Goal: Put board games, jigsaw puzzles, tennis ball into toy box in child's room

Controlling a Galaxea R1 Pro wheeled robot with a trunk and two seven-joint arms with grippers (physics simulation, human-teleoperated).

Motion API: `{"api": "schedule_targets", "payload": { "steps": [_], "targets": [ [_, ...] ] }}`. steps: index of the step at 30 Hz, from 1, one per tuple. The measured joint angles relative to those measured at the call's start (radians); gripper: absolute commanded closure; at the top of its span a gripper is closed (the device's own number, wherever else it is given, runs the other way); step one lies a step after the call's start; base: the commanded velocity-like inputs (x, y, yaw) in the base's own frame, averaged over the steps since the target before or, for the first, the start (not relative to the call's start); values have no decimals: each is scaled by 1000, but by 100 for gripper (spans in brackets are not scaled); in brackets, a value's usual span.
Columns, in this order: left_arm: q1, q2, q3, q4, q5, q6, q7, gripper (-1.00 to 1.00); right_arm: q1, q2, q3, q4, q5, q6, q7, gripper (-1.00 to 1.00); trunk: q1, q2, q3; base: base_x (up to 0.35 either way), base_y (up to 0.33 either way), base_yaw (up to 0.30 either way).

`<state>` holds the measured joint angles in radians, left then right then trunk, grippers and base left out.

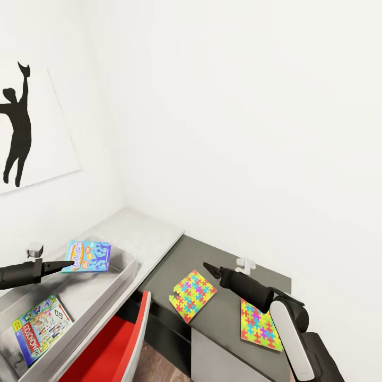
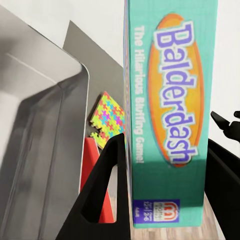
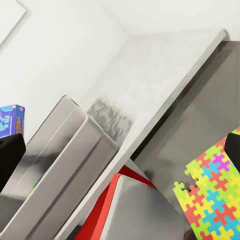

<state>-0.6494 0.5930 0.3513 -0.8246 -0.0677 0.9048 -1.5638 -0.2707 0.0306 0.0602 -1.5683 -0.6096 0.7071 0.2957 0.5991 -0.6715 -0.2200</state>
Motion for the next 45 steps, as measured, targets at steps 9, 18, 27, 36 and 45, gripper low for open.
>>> {"api": "schedule_targets", "payload": {
  "steps": [9,18,27,36,45],
  "targets": [
    [0,0,0,0,0,1,0,100,0,0,-1,-3,-1,4,1,-100,0,0,0,0,0,2],
    [0,0,2,0,0,2,0,100,0,0,-1,-5,-1,4,1,-100,0,0,6,-49,-43,183],
    [0,-3,2,0,0,2,0,100,0,0,-1,-6,-1,5,1,-100,0,0,10,-9,-135,272],
    [0,-4,3,0,0,2,0,100,0,0,-1,-6,-1,6,1,-100,0,0,11,0,-161,286],
    [0,-4,7,1,1,3,0,100,0,0,-1,-6,-1,5,1,-100,0,0,11,0,-65,96]
  ]
}}
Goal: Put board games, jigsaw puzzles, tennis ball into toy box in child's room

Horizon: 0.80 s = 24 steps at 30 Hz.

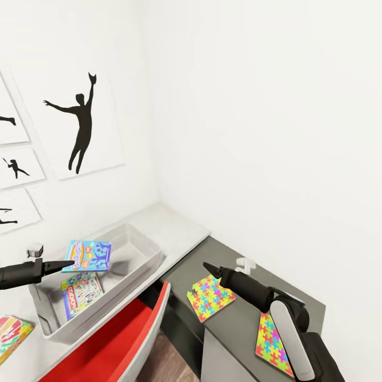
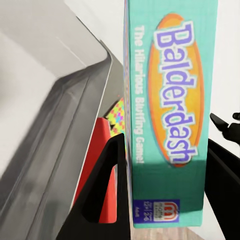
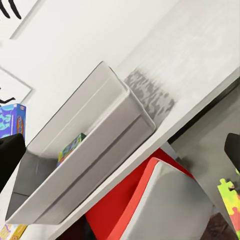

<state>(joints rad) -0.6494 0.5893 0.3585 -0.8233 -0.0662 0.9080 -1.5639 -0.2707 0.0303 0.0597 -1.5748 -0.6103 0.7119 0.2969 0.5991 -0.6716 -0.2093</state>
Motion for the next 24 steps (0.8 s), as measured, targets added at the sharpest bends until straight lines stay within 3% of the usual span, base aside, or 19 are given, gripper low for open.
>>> {"api": "schedule_targets", "payload": {
  "steps": [11,14,19,21,24],
  "targets": [
    [0,0,5,1,1,31,0,100,0,1,1,0,0,0,0,-100,0,0,0,0,-133,1],
    [0,-9,37,2,2,37,4,100,0,1,1,0,0,-1,0,-100,0,0,0,0,-20,0],
    [0,-64,149,3,-5,49,55,100,0,1,1,0,0,-1,0,-100,0,0,0,0,-4,0],
    [0,-76,168,3,-1,53,91,100,0,1,1,0,0,-1,0,-100,0,0,0,0,-1,0],
    [0,-113,182,3,0,59,139,100,0,1,2,-1,0,-1,0,-100,0,0,0,0,0,0]
  ]
}}
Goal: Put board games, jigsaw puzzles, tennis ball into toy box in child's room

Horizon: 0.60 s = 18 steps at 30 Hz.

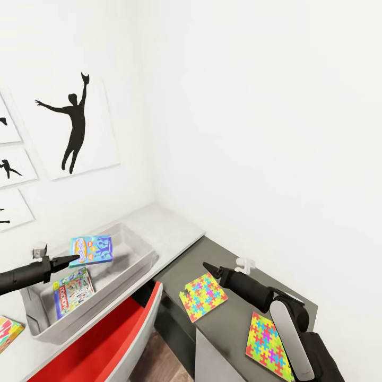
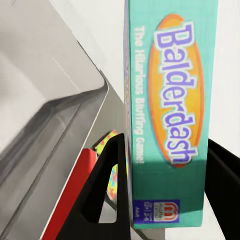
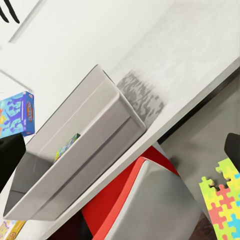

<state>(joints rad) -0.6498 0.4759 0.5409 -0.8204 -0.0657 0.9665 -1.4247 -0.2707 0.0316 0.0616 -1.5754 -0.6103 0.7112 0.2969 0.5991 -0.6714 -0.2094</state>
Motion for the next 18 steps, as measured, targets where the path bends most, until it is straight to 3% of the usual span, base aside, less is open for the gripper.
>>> {"api": "schedule_targets", "payload": {
  "steps": [7,14,18],
  "targets": [
    [-2,-103,6,0,-4,19,84,100,0,0,1,-1,0,0,0,-100,0,0,0,0,0,0],
    [-2,-132,11,0,-1,24,162,100,0,-1,1,-1,0,-3,1,-100,0,0,0,0,0,0],
    [-3,-136,53,0,-1,24,189,100,0,0,1,-1,0,-5,1,-100,0,0,0,0,0,0]
  ]
}}
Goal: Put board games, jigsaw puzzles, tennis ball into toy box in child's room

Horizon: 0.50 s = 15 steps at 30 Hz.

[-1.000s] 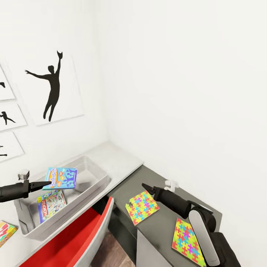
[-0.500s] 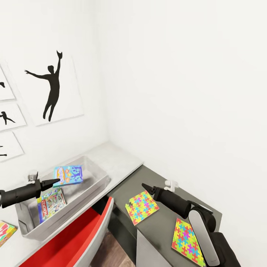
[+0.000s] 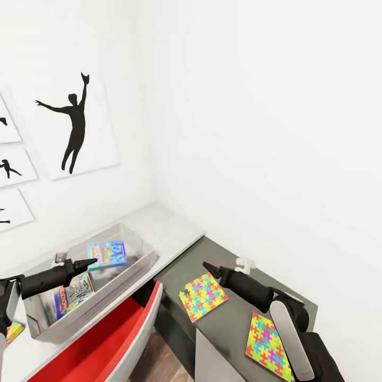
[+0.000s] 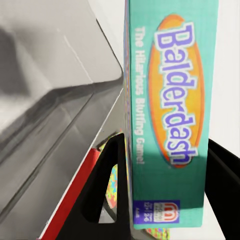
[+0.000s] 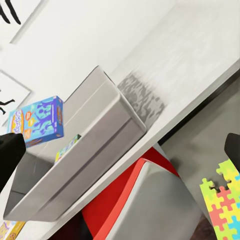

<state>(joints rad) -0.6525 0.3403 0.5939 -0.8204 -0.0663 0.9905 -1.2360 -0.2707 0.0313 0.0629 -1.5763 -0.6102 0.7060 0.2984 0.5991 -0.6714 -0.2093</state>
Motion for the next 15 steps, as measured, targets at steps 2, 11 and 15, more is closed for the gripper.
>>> {"api": "schedule_targets", "payload": {
  "steps": [2,11,15],
  "targets": [
    [-1,-2,29,0,-2,-1,33,100,0,0,1,0,0,-1,0,-100,0,0,0,0,0,0],
    [-2,-37,73,0,0,-1,97,100,0,0,-1,1,0,-4,0,-100,0,0,0,0,0,0],
    [-15,-66,79,0,4,-1,140,100,0,0,-2,1,0,-3,1,-100,0,0,0,0,0,0]
  ]
}}
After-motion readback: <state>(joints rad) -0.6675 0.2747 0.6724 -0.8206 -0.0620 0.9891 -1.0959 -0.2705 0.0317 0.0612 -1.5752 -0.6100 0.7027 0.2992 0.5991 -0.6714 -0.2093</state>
